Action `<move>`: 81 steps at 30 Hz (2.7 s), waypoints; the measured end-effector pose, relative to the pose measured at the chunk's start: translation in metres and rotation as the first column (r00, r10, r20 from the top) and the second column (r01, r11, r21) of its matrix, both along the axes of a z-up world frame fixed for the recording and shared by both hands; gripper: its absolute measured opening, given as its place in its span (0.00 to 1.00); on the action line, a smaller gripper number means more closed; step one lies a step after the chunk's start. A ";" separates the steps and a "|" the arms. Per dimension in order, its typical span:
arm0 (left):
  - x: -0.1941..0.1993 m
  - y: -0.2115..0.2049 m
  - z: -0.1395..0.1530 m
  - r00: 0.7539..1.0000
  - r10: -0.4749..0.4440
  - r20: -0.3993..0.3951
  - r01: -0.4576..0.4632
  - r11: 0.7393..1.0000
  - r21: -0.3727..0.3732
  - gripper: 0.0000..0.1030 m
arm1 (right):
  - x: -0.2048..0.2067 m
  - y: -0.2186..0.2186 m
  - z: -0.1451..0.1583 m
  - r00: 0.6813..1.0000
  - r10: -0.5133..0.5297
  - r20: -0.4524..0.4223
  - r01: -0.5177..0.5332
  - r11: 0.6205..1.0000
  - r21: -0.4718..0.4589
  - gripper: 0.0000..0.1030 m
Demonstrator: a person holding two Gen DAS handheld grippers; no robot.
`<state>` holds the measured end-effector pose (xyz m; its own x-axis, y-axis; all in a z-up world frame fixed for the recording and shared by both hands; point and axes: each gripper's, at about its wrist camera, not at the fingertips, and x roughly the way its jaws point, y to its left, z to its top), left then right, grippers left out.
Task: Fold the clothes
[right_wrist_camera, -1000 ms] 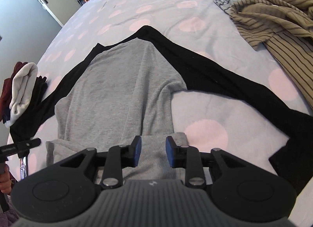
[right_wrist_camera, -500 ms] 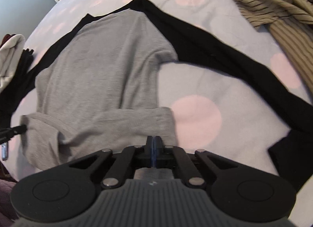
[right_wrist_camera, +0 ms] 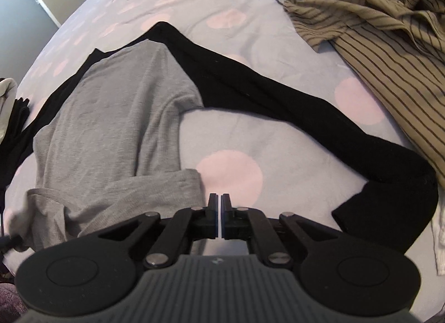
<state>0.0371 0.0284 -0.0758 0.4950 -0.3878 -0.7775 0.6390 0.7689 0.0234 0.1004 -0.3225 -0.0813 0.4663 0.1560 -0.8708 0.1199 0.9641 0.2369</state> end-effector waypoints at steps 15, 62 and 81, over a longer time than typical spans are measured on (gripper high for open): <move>-0.031 -0.010 -0.006 0.998 -0.001 -0.063 0.004 0.999 0.054 0.41 | -0.006 0.001 0.003 1.000 0.002 0.011 -0.002 1.000 -0.005 0.08; 0.014 0.010 -0.026 0.915 0.262 -0.306 -0.283 0.959 -0.023 0.08 | -0.015 0.014 -0.002 0.990 -0.092 -0.109 0.102 0.991 0.092 0.11; -0.019 0.104 0.072 0.820 0.544 -0.178 -0.570 0.806 -0.161 0.05 | -0.111 0.008 0.071 0.997 0.038 0.068 -0.035 0.998 -0.046 0.09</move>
<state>0.0182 0.1325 -0.0042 0.5833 -0.2246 -0.7806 0.0873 0.9728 -0.2147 -0.0101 -0.3150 -0.0107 0.5198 0.1355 -0.8435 0.0695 0.9774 0.1998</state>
